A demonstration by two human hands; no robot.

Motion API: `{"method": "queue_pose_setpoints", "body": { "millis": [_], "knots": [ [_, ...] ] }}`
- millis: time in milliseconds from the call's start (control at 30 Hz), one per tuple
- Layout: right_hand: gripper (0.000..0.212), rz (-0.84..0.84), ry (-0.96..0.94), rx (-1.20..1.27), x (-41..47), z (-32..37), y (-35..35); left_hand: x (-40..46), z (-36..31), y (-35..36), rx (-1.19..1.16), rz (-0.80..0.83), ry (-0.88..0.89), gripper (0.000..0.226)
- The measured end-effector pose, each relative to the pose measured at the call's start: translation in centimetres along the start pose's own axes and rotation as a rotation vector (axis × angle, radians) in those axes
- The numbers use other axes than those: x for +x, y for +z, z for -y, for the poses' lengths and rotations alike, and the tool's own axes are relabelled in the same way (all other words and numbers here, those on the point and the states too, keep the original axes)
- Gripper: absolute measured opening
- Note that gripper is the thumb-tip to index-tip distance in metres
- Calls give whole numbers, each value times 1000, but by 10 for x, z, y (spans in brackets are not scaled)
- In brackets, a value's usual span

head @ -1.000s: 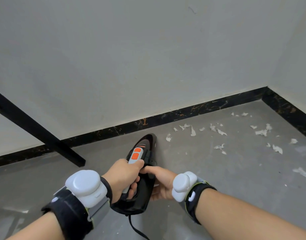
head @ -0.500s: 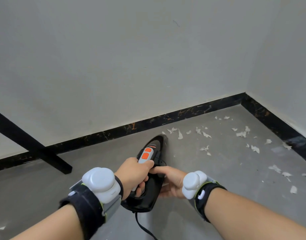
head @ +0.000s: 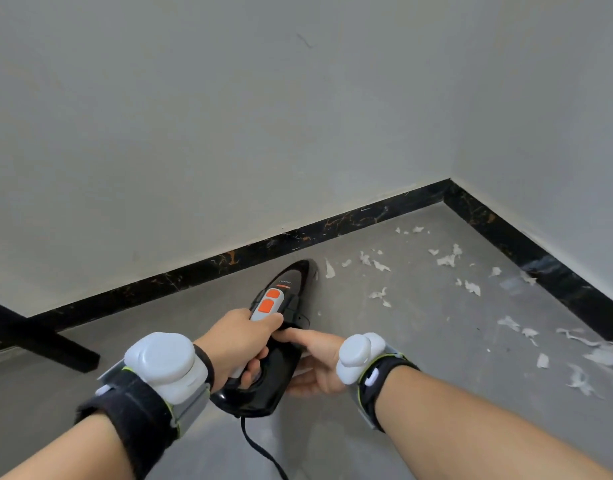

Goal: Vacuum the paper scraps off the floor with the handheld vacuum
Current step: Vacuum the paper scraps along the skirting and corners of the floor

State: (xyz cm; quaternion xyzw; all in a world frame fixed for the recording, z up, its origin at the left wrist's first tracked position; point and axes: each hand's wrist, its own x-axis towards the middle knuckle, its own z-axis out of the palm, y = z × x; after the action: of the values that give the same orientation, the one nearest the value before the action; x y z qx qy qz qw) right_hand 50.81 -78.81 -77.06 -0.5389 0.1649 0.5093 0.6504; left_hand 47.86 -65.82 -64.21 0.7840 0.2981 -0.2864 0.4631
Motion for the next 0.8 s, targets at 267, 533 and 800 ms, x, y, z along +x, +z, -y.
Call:
{"method": "queue_pose_setpoints", "body": {
  "millis": [267, 533, 800],
  "knots": [
    [51, 267, 195, -220, -22, -8, -17, -35, 18, 3, 130, 54, 29, 31],
    [44, 45, -4, -33, -26, -17, -23, -20, -2, 27, 125, 26, 53, 32],
    [36, -78, -91, 51, -33, -9, -28, -10, -19, 40, 80, 18, 4, 33]
  ]
}}
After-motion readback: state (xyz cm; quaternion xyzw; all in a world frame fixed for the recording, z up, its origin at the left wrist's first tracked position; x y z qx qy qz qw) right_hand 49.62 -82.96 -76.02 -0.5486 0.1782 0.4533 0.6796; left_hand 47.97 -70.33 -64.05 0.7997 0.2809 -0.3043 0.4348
